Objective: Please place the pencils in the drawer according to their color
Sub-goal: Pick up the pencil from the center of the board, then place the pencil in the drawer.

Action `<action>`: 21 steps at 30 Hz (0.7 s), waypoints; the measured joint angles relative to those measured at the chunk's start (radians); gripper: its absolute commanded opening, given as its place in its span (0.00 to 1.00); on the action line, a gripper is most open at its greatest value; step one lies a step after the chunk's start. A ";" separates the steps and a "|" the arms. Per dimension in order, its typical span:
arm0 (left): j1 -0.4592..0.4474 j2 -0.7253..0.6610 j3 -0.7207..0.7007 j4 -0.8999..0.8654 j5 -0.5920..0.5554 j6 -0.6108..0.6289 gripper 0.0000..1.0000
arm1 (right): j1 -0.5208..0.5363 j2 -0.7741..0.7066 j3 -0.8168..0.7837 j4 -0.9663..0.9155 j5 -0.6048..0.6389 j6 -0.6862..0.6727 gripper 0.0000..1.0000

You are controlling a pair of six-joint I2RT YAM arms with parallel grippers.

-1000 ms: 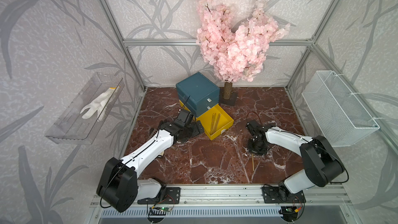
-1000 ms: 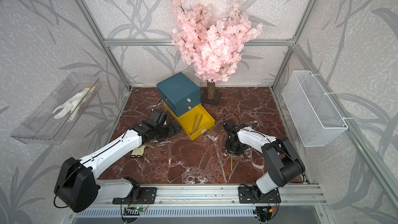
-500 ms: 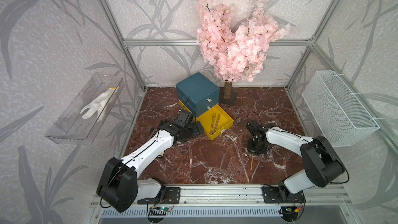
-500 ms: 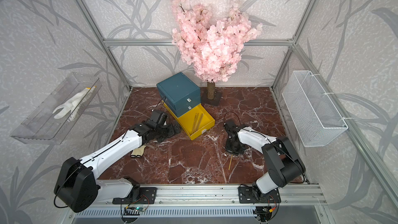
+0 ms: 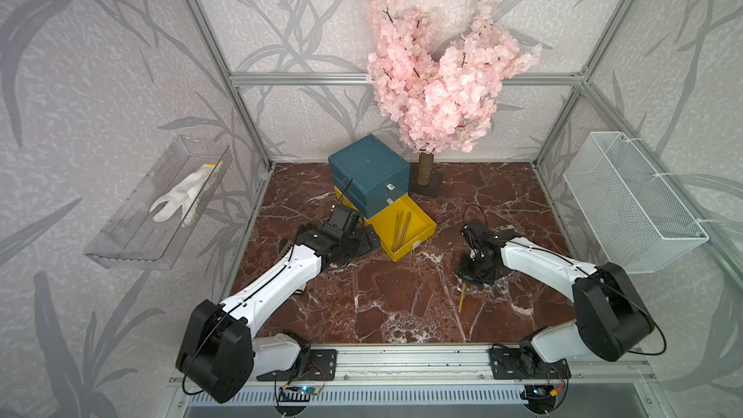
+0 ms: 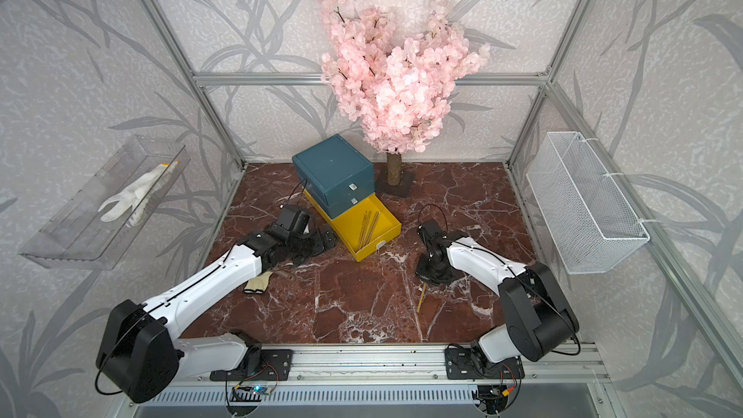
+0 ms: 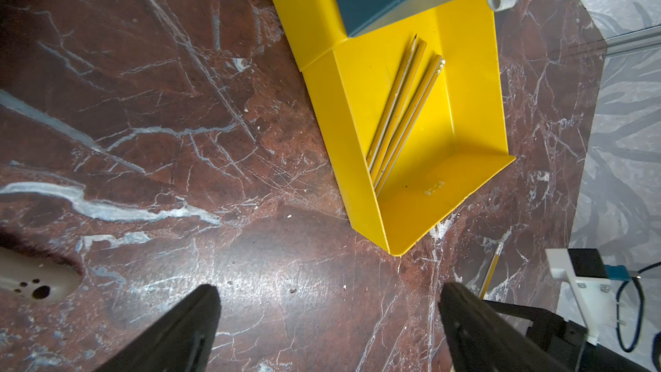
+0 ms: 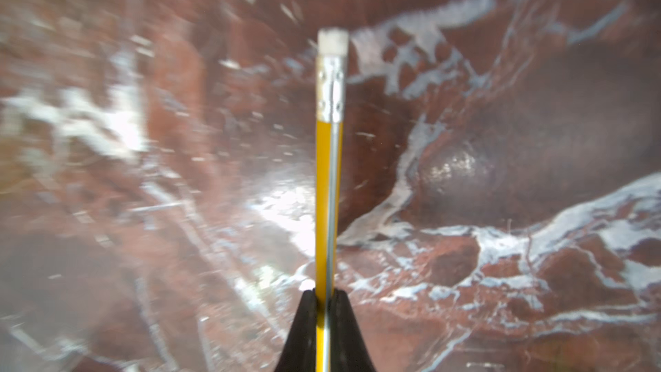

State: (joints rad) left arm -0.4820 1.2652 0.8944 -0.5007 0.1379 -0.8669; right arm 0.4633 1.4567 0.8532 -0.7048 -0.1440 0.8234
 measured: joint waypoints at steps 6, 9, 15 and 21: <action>0.000 -0.003 0.000 0.000 0.000 0.002 1.00 | 0.000 -0.032 0.152 -0.018 -0.025 0.011 0.00; 0.000 -0.003 0.000 -0.001 -0.001 0.003 1.00 | 0.000 -0.032 0.210 -0.019 -0.045 0.022 0.00; 0.000 -0.004 0.000 -0.001 -0.001 0.003 1.00 | 0.000 -0.023 0.300 -0.019 -0.084 0.049 0.00; 0.000 -0.009 0.000 -0.001 -0.002 0.003 1.00 | 0.000 0.043 0.380 0.029 -0.126 0.095 0.00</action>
State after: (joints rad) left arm -0.4820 1.2560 0.8948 -0.5014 0.1364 -0.8639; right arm 0.4633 1.4998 1.2331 -0.6762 -0.2703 0.9188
